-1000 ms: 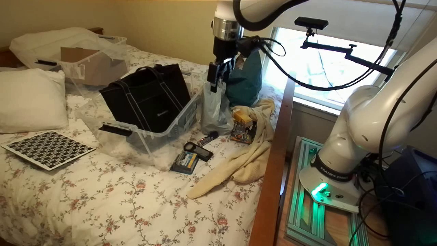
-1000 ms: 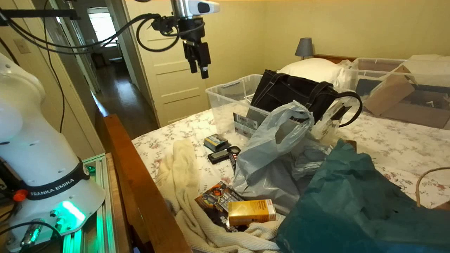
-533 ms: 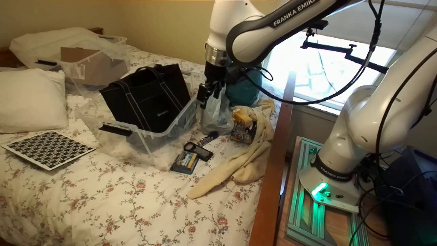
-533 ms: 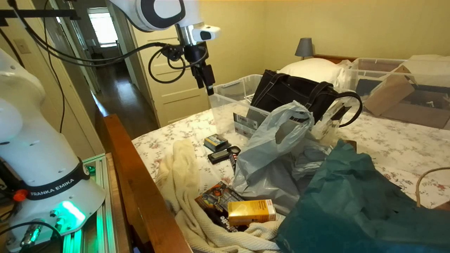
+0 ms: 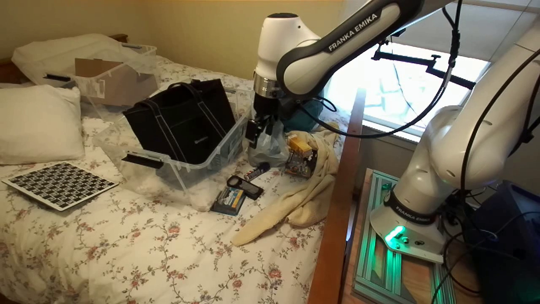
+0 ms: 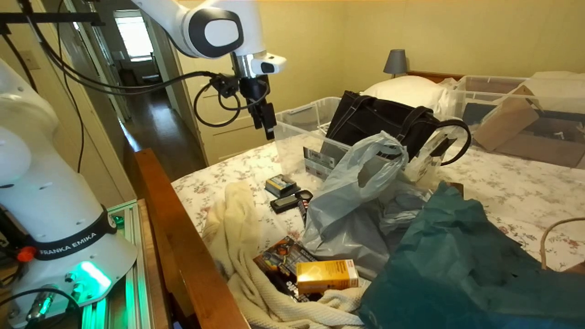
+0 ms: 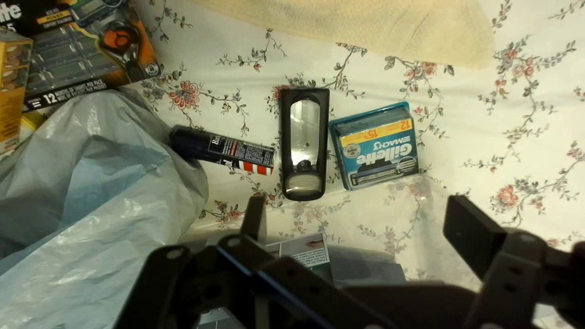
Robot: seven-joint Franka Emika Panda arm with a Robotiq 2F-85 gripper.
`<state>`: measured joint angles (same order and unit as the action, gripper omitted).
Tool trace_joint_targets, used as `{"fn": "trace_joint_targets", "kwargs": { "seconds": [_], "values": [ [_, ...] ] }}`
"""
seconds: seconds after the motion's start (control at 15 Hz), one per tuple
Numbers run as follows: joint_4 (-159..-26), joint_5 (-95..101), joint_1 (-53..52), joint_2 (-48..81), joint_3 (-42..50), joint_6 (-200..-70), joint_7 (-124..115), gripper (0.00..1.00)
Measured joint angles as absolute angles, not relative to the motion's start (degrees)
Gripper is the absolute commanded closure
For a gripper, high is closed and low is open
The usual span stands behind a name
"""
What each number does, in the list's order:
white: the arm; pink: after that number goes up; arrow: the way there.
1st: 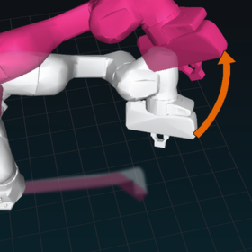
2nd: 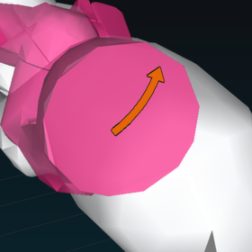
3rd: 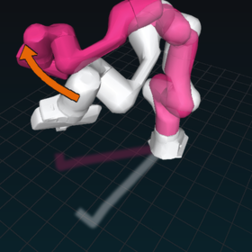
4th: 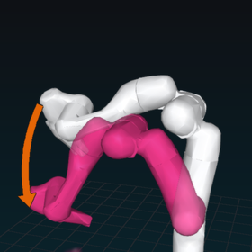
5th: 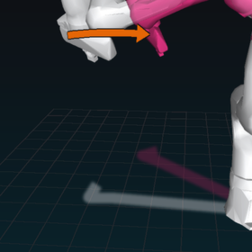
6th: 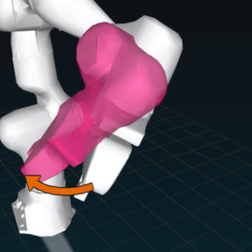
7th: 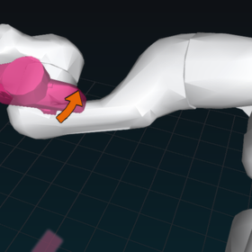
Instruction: Pick up the small bottle with the black lid and place it in the shopping bag
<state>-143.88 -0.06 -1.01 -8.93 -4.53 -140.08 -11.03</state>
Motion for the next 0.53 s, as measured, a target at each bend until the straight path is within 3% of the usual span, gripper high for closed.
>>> {"fn": "trace_joint_targets", "kwargs": {
  "seconds": [0.53],
  "values": [
    [-140.7, -5.2, -0.1, -2.3, -1.2, -134.2, -11.7, 0.0]
  ]
}}
